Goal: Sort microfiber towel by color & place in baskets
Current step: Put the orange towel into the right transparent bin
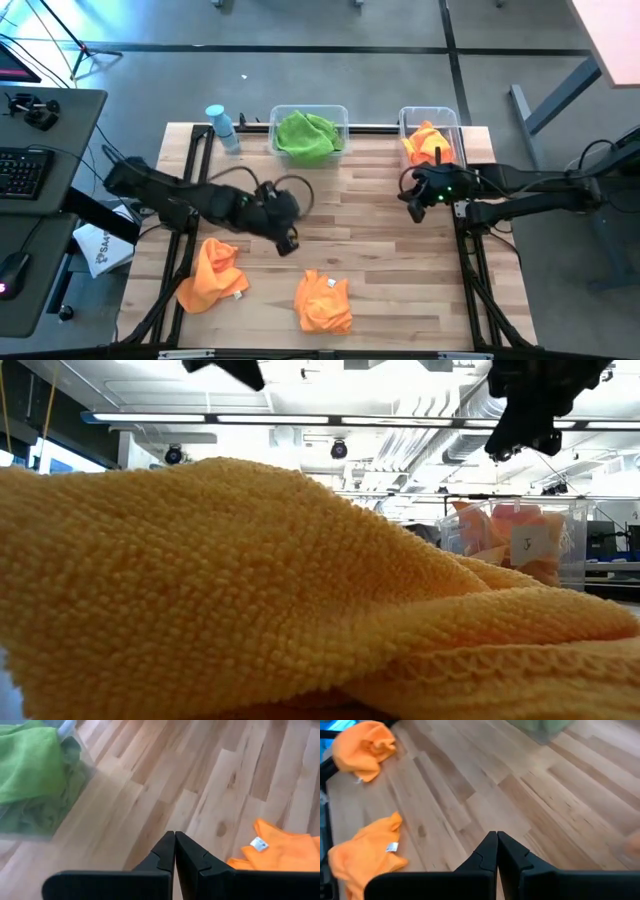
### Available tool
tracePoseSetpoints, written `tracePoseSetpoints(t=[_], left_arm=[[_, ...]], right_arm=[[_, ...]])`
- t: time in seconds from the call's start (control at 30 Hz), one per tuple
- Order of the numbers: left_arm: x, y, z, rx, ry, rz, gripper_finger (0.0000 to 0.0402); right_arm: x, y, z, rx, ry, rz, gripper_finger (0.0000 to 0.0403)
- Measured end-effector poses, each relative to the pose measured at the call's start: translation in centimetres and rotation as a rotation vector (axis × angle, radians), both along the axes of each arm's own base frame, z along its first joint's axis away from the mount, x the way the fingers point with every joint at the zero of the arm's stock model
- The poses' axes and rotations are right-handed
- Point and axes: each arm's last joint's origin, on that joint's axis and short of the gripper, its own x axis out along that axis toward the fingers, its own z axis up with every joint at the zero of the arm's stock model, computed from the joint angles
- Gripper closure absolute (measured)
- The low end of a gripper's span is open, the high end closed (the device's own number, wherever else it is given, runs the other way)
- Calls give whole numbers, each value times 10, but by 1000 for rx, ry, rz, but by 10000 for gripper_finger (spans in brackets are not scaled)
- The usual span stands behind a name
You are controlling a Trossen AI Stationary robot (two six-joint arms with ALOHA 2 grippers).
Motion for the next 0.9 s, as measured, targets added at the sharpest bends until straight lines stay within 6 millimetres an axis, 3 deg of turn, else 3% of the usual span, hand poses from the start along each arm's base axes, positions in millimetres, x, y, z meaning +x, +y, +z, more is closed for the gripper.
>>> tracePoseSetpoints(t=[0.13,0.4,0.67,0.9], left_arm=[[20,-17,-5,-41,15,20,401],[49,-29,-43,-229,103,30,391],[68,-41,-69,-456,126,119,311],[83,-52,-113,-598,253,243,269]], right_arm=[[-4,2,3,-29,-15,41,403],[-4,7,2,-27,2,83,403],[-9,10,-3,-24,71,105,403],[-9,10,-3,-30,74,102,403]])
